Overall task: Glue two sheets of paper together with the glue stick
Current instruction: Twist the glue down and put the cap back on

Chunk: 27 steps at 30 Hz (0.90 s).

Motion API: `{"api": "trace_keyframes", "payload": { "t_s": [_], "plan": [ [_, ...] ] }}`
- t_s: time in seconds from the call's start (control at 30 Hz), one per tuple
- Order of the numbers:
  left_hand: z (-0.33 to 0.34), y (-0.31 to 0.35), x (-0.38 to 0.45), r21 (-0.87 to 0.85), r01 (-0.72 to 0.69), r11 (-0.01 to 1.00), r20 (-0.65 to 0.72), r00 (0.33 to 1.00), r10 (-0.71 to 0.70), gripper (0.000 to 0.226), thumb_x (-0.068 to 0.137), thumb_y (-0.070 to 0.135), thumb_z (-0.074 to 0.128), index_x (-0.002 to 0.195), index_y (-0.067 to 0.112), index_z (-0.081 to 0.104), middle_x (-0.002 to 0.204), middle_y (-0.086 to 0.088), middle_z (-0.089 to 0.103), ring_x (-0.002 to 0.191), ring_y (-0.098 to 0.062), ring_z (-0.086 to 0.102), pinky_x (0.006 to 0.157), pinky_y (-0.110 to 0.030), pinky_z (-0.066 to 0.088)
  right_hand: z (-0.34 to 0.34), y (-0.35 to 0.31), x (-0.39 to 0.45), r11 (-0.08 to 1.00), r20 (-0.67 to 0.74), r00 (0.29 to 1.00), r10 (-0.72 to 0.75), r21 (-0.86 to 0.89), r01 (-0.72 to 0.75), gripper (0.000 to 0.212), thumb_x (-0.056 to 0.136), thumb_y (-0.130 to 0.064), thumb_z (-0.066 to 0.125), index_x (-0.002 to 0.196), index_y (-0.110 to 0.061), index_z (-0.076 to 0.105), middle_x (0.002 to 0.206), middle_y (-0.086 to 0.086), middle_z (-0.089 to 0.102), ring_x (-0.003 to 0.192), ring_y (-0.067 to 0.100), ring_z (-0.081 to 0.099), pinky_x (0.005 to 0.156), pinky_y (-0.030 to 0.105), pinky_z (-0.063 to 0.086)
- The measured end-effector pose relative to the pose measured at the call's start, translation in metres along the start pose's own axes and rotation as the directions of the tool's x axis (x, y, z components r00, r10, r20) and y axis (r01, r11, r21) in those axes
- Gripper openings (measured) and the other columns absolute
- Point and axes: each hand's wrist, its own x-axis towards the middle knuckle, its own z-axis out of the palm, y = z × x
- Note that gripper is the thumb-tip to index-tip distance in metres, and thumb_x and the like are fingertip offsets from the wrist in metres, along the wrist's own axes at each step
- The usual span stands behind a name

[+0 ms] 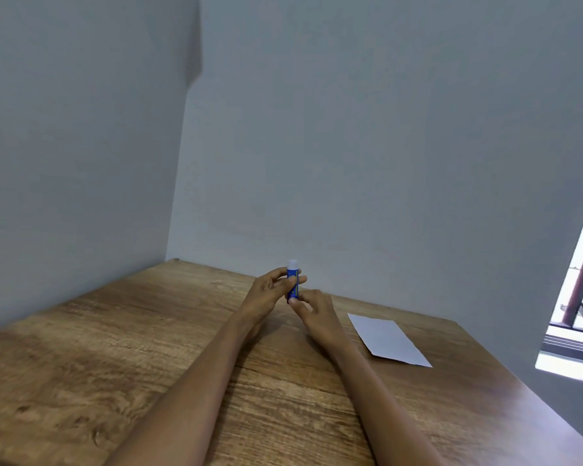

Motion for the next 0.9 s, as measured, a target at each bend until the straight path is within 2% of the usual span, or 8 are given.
{"api": "trace_keyframes", "payload": {
  "t_s": [0.07,0.13,0.27,0.4,0.53,0.67,0.77,0.9],
  "plan": [
    [0.001,0.001,0.001,-0.004,-0.005,1.0,-0.008,1.0,0.005,0.018,0.092,0.02,0.057,0.109,0.021,0.064,0.105,0.006,0.073,0.101,-0.009,0.068,0.093,-0.024,0.048,-0.002,-0.001,0.0,0.999,-0.087,0.996,0.022,-0.028,-0.025,0.019,0.086,-0.032,0.064,0.09,-0.015,0.072,0.102,0.003,0.064,0.103,0.014,0.05,0.082,0.035,0.042],
    [0.003,0.002,0.0,0.011,-0.006,1.0,0.003,1.0,0.006,0.021,0.092,0.018,0.057,0.113,0.016,0.063,0.105,0.005,0.073,0.098,-0.005,0.068,0.082,-0.016,0.051,-0.002,-0.001,0.0,0.994,-0.157,0.986,0.059,-0.077,-0.072,0.021,0.078,-0.041,0.07,0.087,-0.023,0.065,0.103,-0.004,0.056,0.101,0.008,0.042,0.077,0.029,0.037],
    [0.005,0.003,0.0,0.036,0.001,0.999,0.011,1.0,-0.001,0.025,0.092,0.015,0.058,0.116,0.011,0.061,0.107,0.0,0.071,0.09,0.0,0.069,0.072,-0.01,0.052,0.002,0.004,-0.001,0.997,-0.109,0.991,0.074,-0.026,-0.077,0.024,0.081,-0.039,0.069,0.096,-0.022,0.059,0.107,-0.006,0.049,0.107,0.008,0.039,0.075,0.021,0.033],
    [0.003,0.003,0.0,0.028,-0.012,1.0,0.016,1.0,0.012,0.026,0.091,0.013,0.059,0.117,0.01,0.061,0.109,-0.002,0.071,0.092,-0.001,0.069,0.073,-0.009,0.051,0.001,0.004,-0.001,0.999,-0.017,1.0,-0.021,-0.028,0.021,0.02,0.092,-0.028,0.057,0.108,-0.019,0.065,0.106,-0.006,0.053,0.116,0.015,0.044,0.087,0.024,0.032],
    [0.006,0.003,0.001,0.043,-0.044,0.998,0.019,0.999,0.043,0.026,0.089,0.01,0.061,0.115,0.011,0.063,0.105,0.0,0.072,0.093,-0.002,0.069,0.074,-0.009,0.05,-0.005,0.003,0.001,0.975,-0.173,0.984,-0.038,-0.223,-0.001,0.024,0.085,-0.041,0.064,0.1,-0.023,0.071,0.105,-0.006,0.06,0.107,0.012,0.046,0.084,0.033,0.042],
    [0.006,0.001,0.001,0.076,-0.062,0.995,0.018,0.998,0.06,0.021,0.088,0.004,0.061,0.108,0.01,0.065,0.1,-0.004,0.071,0.088,-0.002,0.068,0.075,-0.011,0.051,-0.004,0.001,-0.002,0.947,-0.212,0.977,-0.012,-0.317,-0.057,0.029,0.08,-0.047,0.066,0.098,-0.025,0.07,0.106,-0.007,0.057,0.107,0.011,0.045,0.082,0.033,0.044],
    [0.003,0.0,0.0,0.172,-0.068,0.983,-0.137,0.986,0.092,0.013,0.086,0.007,0.064,0.099,0.011,0.065,0.092,-0.002,0.069,0.086,-0.011,0.065,0.075,-0.015,0.05,0.002,0.003,-0.004,0.971,-0.118,0.993,0.023,-0.234,-0.051,0.039,0.083,-0.045,0.065,0.116,-0.025,0.061,0.118,-0.005,0.051,0.113,0.012,0.048,0.085,0.03,0.045],
    [-0.009,0.001,-0.003,0.318,0.015,0.948,-0.492,0.857,0.151,0.02,0.086,0.01,0.065,0.105,0.005,0.061,0.092,-0.001,0.061,0.086,-0.014,0.055,0.069,-0.022,0.039,0.012,0.002,0.002,0.974,0.052,0.986,0.158,-0.174,-0.147,0.057,0.088,-0.04,0.06,0.137,-0.019,0.042,0.134,0.003,0.045,0.119,0.015,0.049,0.098,0.031,0.042]
  ]
}}
